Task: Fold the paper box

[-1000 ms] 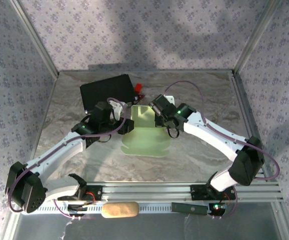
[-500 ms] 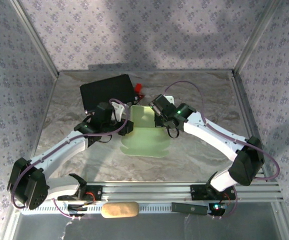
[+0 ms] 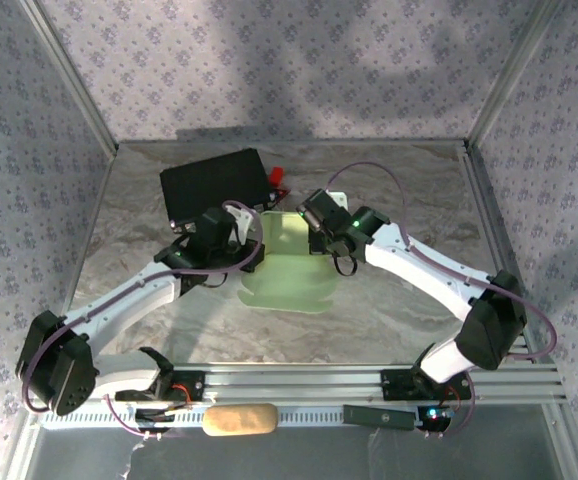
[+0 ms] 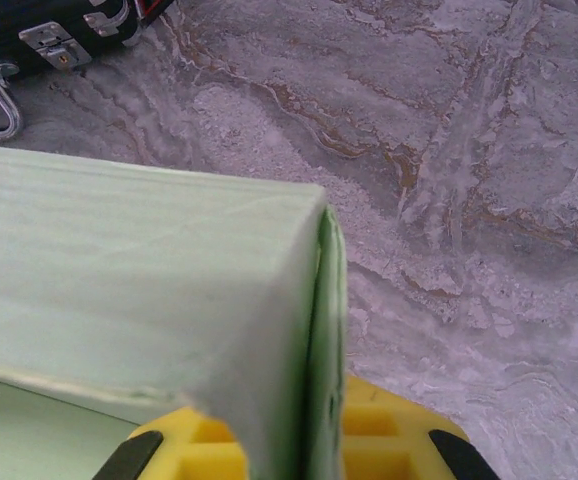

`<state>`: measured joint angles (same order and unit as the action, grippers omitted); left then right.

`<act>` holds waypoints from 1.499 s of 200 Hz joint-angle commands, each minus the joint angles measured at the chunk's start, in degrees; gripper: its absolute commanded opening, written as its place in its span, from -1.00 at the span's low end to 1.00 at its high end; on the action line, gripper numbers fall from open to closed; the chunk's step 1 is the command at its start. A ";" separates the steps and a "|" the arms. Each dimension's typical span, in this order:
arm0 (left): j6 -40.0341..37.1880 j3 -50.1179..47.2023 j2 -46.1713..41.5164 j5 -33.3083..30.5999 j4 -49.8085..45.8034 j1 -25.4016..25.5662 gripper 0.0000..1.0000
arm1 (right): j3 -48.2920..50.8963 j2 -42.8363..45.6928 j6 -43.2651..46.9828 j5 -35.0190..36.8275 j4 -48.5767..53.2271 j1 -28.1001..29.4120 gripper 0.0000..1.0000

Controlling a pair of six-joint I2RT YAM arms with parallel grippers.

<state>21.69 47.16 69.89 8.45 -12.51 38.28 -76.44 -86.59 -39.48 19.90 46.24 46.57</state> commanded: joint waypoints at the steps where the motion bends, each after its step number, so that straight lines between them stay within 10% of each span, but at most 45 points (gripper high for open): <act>1: -0.40 4.07 0.80 -8.68 -2.84 3.69 -1.00 | -2.76 -1.29 0.64 1.16 0.78 0.97 -1.00; 62: 6.96 5.59 2.49 -29.97 -7.25 9.08 -1.00 | -3.61 -2.05 -0.09 3.48 1.66 2.30 -1.00; 147: 3.71 4.83 2.97 -22.76 -0.39 5.61 -0.49 | -3.61 -1.94 1.04 1.63 1.14 2.21 -1.00; 205: 2.18 6.30 5.07 -21.48 -1.82 6.04 -0.76 | -3.46 -1.61 0.45 2.15 1.36 2.12 -1.00; 264: 3.08 11.75 10.53 -44.89 -11.96 12.87 -1.00 | -4.76 -2.47 -0.67 3.48 2.45 2.38 -1.00; 300: 4.59 11.22 11.06 -47.79 -10.94 14.77 -1.00 | -4.42 -3.27 -1.30 3.63 2.63 2.50 -1.00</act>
<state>26.48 58.04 80.55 -32.82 -20.16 52.42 -79.24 -89.54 -40.56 22.74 46.59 48.53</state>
